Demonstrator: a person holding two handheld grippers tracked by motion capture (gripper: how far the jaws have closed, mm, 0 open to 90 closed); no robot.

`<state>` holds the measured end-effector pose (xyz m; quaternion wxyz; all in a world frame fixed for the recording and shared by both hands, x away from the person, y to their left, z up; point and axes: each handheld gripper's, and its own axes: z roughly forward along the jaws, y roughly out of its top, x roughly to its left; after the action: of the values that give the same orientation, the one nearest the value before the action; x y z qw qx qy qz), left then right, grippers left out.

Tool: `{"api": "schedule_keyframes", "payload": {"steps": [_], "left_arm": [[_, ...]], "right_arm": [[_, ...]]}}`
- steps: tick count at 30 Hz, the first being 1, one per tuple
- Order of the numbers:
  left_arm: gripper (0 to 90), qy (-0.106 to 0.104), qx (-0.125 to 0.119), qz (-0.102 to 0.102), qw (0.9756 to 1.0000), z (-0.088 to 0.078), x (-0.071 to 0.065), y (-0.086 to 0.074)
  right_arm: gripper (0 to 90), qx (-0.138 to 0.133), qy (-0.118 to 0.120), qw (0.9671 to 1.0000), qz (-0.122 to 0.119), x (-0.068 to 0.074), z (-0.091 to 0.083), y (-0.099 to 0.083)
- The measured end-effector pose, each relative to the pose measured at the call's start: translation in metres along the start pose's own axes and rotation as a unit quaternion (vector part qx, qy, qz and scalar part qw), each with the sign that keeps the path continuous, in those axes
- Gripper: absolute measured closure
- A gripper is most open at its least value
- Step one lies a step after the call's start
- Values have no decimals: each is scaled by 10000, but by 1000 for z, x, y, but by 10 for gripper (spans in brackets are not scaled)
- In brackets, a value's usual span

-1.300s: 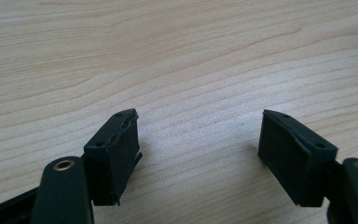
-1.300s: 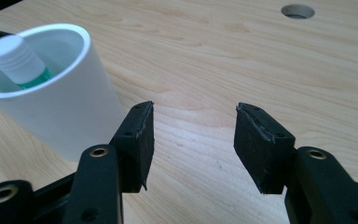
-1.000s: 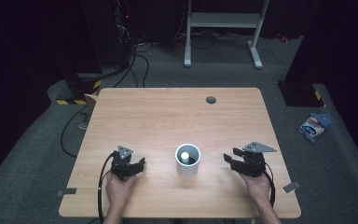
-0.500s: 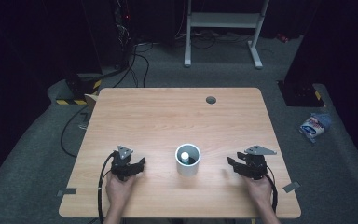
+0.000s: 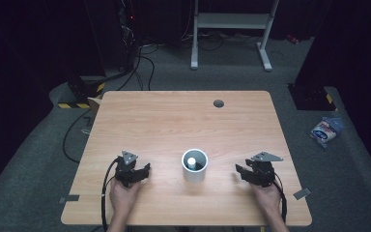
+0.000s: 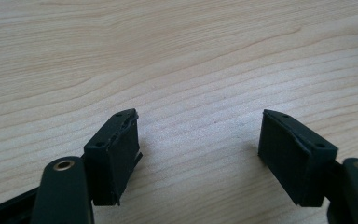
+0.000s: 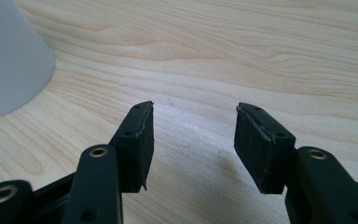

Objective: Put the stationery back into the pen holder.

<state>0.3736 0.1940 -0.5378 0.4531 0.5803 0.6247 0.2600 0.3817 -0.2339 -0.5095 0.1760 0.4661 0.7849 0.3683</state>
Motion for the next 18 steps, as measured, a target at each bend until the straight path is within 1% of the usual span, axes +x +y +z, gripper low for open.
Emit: {"api": "schedule_keyframes", "payload": {"steps": [8,10,11,12,13,14,18], "left_arm": [[287,-1,0,-2,10000,0,0,0],[287,0,-6,-15,10000,0,0,0],[287,-1,-6,-17,10000,0,0,0],[287,-1,-6,-15,10000,0,0,0],[287,-1,-6,-15,10000,0,0,0],[287,0,-8,-17,10000,0,0,0],[287,-1,-4,-12,10000,0,0,0]], "right_arm": [[467,106,-111,9999,-56,1,5,-4],[449,186,-143,9997,-83,1,9,-6],[449,93,-184,9997,-152,2,9,-9],[443,65,-254,9995,-190,4,9,-10],[438,78,-336,9990,-291,7,9,-11],[421,88,-300,9991,-291,9,9,-11],[415,102,-316,9991,-271,10,10,-11]]}}
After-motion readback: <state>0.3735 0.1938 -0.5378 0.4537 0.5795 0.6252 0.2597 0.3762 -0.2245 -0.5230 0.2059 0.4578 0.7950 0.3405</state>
